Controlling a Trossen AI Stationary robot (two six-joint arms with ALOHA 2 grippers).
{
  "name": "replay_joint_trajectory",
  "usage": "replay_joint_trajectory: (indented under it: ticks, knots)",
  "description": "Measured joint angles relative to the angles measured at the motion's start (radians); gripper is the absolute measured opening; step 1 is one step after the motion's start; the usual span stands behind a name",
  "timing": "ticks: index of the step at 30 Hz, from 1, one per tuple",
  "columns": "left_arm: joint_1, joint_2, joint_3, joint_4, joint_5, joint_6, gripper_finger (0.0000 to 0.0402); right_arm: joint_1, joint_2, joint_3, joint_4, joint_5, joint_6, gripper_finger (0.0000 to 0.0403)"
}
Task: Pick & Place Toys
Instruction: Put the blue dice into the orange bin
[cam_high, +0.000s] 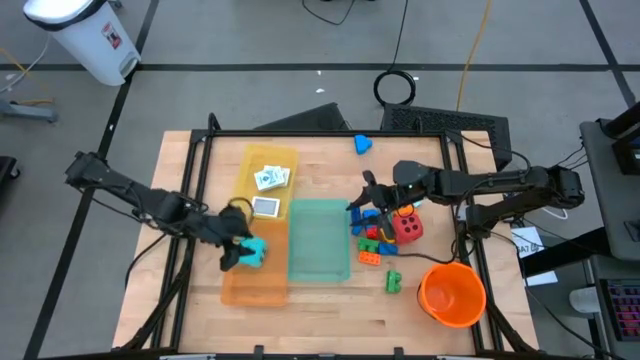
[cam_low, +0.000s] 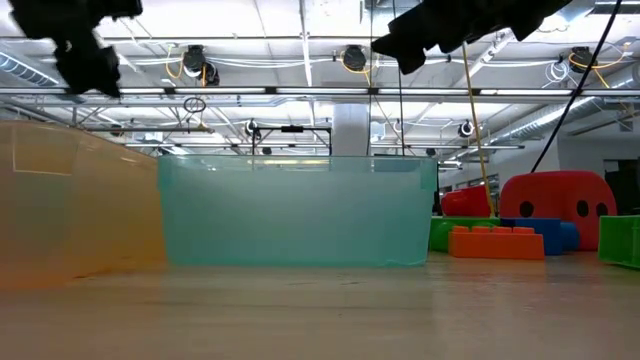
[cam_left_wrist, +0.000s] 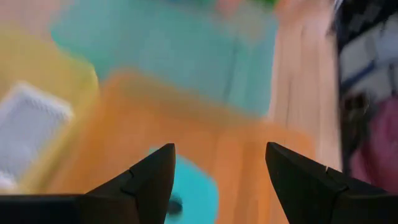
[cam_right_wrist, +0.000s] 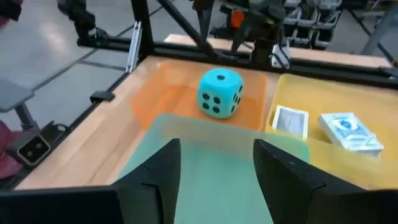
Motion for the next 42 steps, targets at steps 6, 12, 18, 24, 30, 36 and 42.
replay_joint_trajectory:
  ticks: [6,12,18,24,30,36,42]
  knots:
    - [-0.069,0.175,-0.003,0.126,0.206,0.001,0.0255,-0.001,-0.002,0.0,-0.002,0.0,-0.012,0.0167]
    - [-0.126,0.344,-0.003,0.102,0.332,0.021,0.021,-0.001,-0.002,0.0,0.0,0.0,-0.015,0.0167]
    - [-0.123,0.421,-0.003,0.049,0.34,0.046,0.0089,-0.002,-0.002,0.0,0.015,0.0,-0.015,0.0167]
    - [-0.079,0.424,-0.003,0.066,0.267,0.087,0.0011,-0.002,-0.002,0.0,0.031,0.0,-0.015,0.0167]
    - [-0.052,0.424,-0.003,0.059,0.176,0.069,0.0032,-0.002,-0.002,0.0,0.031,0.0,-0.015,0.0167]
    - [-0.013,0.424,-0.003,0.06,0.109,0.069,0.0017,-0.002,-0.002,0.0,0.03,0.0,-0.015,0.0167]
    - [0.008,0.424,-0.003,0.06,0.109,0.073,0.0008,-0.002,-0.002,0.0,0.03,0.0,-0.013,0.0167]
